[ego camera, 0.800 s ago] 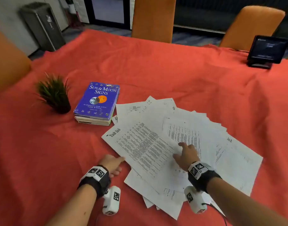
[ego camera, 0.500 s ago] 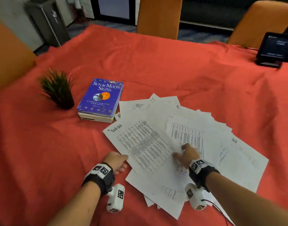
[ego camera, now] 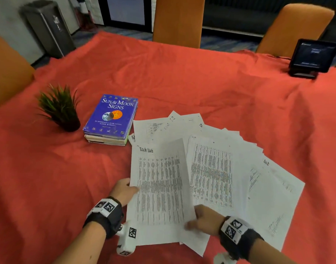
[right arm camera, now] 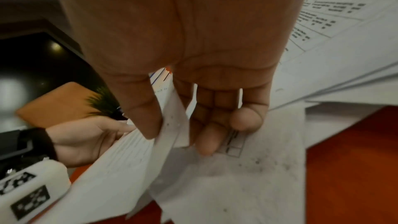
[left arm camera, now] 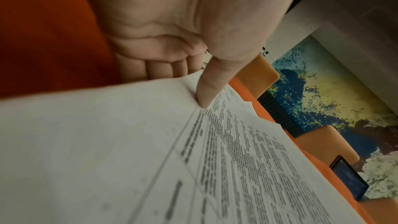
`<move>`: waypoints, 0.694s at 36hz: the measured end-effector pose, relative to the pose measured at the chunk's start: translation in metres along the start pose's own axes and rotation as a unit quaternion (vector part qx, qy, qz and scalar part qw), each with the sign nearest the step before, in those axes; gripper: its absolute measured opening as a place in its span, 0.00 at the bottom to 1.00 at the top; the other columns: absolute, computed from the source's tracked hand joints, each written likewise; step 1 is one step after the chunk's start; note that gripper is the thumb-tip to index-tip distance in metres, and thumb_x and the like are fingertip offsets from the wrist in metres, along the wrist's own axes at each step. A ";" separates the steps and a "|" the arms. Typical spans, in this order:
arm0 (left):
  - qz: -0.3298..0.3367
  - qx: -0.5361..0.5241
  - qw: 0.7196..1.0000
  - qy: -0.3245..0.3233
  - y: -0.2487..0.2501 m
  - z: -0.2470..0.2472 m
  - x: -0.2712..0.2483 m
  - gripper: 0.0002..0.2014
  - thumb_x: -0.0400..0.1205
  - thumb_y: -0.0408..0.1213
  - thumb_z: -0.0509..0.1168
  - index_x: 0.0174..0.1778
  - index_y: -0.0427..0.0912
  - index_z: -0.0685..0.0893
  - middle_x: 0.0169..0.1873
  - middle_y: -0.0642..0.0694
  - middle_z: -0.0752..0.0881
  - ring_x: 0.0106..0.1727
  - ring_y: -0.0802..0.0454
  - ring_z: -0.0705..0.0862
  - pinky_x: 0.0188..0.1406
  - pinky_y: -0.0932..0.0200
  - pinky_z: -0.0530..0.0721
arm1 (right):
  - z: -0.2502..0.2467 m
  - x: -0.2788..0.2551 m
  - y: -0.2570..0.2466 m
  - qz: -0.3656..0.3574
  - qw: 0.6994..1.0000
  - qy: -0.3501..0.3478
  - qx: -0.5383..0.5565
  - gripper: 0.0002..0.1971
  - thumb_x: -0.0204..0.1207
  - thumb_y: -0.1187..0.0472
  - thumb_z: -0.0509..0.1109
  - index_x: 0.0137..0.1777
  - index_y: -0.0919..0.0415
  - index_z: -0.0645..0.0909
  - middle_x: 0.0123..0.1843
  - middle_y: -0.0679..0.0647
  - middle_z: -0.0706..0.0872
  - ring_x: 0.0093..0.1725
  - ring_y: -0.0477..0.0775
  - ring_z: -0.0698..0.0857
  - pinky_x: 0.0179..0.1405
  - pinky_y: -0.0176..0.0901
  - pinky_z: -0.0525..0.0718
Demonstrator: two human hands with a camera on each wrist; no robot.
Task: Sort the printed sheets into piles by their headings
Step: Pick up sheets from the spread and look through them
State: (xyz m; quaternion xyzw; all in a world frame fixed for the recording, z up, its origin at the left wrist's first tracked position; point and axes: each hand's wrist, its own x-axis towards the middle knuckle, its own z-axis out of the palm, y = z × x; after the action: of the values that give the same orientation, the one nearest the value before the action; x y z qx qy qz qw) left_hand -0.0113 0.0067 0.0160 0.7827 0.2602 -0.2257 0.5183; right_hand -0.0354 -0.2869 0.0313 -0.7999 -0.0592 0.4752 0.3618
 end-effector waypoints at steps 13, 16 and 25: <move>0.014 -0.024 0.999 -0.033 0.000 0.002 -0.025 0.10 0.77 0.25 0.65 0.50 0.39 0.87 0.44 0.44 0.92 0.46 0.47 0.90 0.47 0.55 0.86 | -0.011 0.006 -0.009 0.007 0.976 0.162 0.144 0.05 0.80 0.57 0.70 0.52 0.56 0.82 0.46 0.56 0.91 0.28 0.46 0.85 0.31 0.42 0.85; 0.031 -0.057 0.998 -0.020 0.000 0.001 -0.028 0.05 0.78 0.31 0.69 0.48 0.42 0.88 0.43 0.47 0.92 0.47 0.49 0.90 0.51 0.51 0.86 | -0.008 0.008 -0.013 -0.004 0.979 0.158 0.130 0.06 0.80 0.58 0.68 0.51 0.60 0.83 0.47 0.57 0.91 0.36 0.52 0.87 0.40 0.50 0.89; 0.019 -0.094 0.995 0.006 -0.012 -0.003 -0.026 0.06 0.78 0.31 0.71 0.47 0.47 0.87 0.47 0.45 0.91 0.53 0.46 0.88 0.64 0.42 0.82 | -0.019 0.005 -0.010 -0.029 0.962 0.201 0.183 0.13 0.80 0.51 0.69 0.56 0.60 0.82 0.45 0.54 0.89 0.39 0.50 0.86 0.38 0.43 0.85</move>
State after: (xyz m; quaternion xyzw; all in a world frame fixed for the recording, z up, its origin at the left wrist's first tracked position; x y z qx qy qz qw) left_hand -0.0384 0.0089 0.0245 0.7369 0.2683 -0.1853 0.5921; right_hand -0.0144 -0.2869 0.0394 -0.7968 0.0794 0.2964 0.5206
